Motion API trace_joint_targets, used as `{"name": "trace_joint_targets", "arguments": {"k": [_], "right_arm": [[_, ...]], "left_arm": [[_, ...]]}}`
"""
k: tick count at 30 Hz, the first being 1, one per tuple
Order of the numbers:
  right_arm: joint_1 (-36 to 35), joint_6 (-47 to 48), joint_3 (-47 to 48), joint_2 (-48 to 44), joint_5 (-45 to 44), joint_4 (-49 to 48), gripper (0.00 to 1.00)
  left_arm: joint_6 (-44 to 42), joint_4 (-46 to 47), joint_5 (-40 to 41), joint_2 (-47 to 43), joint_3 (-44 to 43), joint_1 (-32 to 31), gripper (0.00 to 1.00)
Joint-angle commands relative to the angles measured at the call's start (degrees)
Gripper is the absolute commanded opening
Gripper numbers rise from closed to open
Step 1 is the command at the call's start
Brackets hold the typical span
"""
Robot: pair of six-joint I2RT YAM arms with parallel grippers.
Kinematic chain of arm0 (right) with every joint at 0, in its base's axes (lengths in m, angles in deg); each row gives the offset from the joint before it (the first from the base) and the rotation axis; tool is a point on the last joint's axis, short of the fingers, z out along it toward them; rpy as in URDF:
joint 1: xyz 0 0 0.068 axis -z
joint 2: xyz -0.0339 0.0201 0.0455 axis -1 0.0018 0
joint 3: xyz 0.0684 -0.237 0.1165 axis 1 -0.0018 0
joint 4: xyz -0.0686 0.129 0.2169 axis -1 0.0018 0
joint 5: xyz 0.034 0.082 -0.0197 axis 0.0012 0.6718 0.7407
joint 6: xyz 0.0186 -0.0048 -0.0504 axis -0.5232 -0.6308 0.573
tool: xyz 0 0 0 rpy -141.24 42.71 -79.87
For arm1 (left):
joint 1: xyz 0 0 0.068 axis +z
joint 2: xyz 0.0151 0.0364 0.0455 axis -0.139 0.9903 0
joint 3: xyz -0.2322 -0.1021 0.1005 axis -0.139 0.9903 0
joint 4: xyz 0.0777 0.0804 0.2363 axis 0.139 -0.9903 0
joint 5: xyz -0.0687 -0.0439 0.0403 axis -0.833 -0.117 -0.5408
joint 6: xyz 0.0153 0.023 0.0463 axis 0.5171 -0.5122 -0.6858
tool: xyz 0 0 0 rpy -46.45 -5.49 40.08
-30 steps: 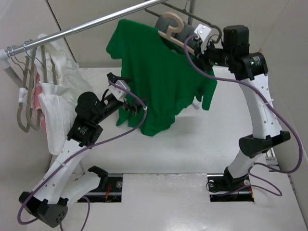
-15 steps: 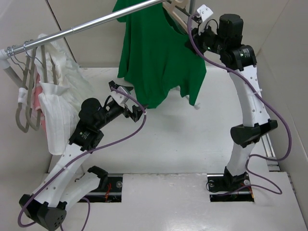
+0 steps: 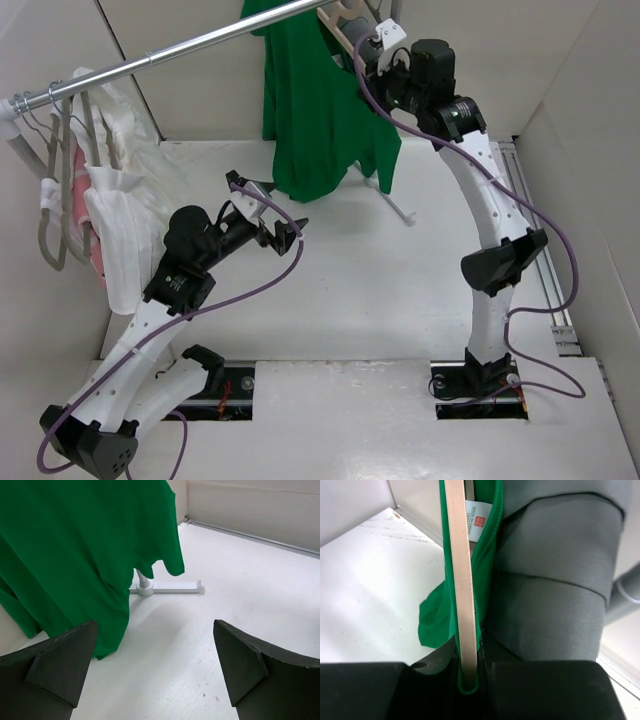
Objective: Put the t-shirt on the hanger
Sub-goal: Hang the hanger with tshirt onto the clothesline
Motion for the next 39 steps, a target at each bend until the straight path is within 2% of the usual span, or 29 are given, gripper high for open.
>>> {"name": "trace_joint_targets", "arguments": {"k": [1,2,3,4,6,7,13,17,20,21,24,25,29,33,34,39], "right_arm": [[-1.04,-1.76,-2.96,-3.24,-0.55,-5.83,0.00],[-1.04,-1.76,-4.19,-4.02,0.06,-5.83,0.00],[-1.04,-1.76,-5.51,-4.81,0.06,-6.35,0.07],[-1.04,-1.06,-8.39,-6.74,0.59,-6.36,0.41],[-1.04,0.00,-11.48,-9.03,0.59,-6.97,0.93],[-1.56,0.61,-14.72,-11.83,0.07,-6.97,1.00],[-1.56,4.48,-27.91,-23.70,-10.63,-5.83,1.00],[-1.56,5.01,-38.46,-32.75,-13.64,-5.83,1.00],[-0.95,5.01,-49.17,-40.57,-13.65,-5.83,1.00],[-0.95,5.01,-55.56,-44.77,-13.65,-7.22,1.00],[0.89,2.91,-66.04,-51.82,-13.65,-10.82,1.00],[2.90,0.73,-72.60,-56.37,-13.65,-11.71,1.00],[9.06,-4.99,-88.37,-66.68,-12.94,-15.93,1.00],[15.65,-7.82,-102.00,-70.74,-10.49,-19.09,1.00],[17.84,-8.34,-106.64,-70.74,-7.35,-21.54,1.00],[21.37,-9.49,-113.01,-68.46,-3.89,-24.11,1.00]], "left_arm": [[0.92,1.22,-0.06,-1.61,1.02,-0.09,1.00],[0.92,1.22,-0.06,-1.61,1.02,-0.09,1.00],[0.92,1.22,-0.06,-1.61,1.72,-0.09,1.00],[0.92,1.22,-0.06,-1.61,1.73,-0.09,1.00],[0.92,0.17,0.47,-1.61,3.91,-0.09,1.00],[0.92,0.16,0.47,-2.22,4.79,-0.09,1.00],[1.45,-2.48,2.66,-4.68,12.34,-0.09,1.00],[1.45,-3.00,5.39,-6.09,17.18,-0.09,1.00],[1.97,-2.22,6.80,-7.32,20.17,-0.09,1.00],[2.50,-1.60,7.49,-7.32,22.18,-0.09,1.00],[3.91,1.47,8.38,-7.85,26.14,-0.09,1.00],[4.52,2.09,8.90,-7.85,27.03,-0.09,1.00],[4.52,5.42,8.91,-7.85,28.09,-0.09,1.00],[3.20,8.77,10.83,-7.85,31.07,-0.09,1.00],[3.20,9.30,11.97,-7.85,31.08,-0.09,1.00],[5.04,9.83,15.50,-8.38,31.70,0.53,1.00]]}}
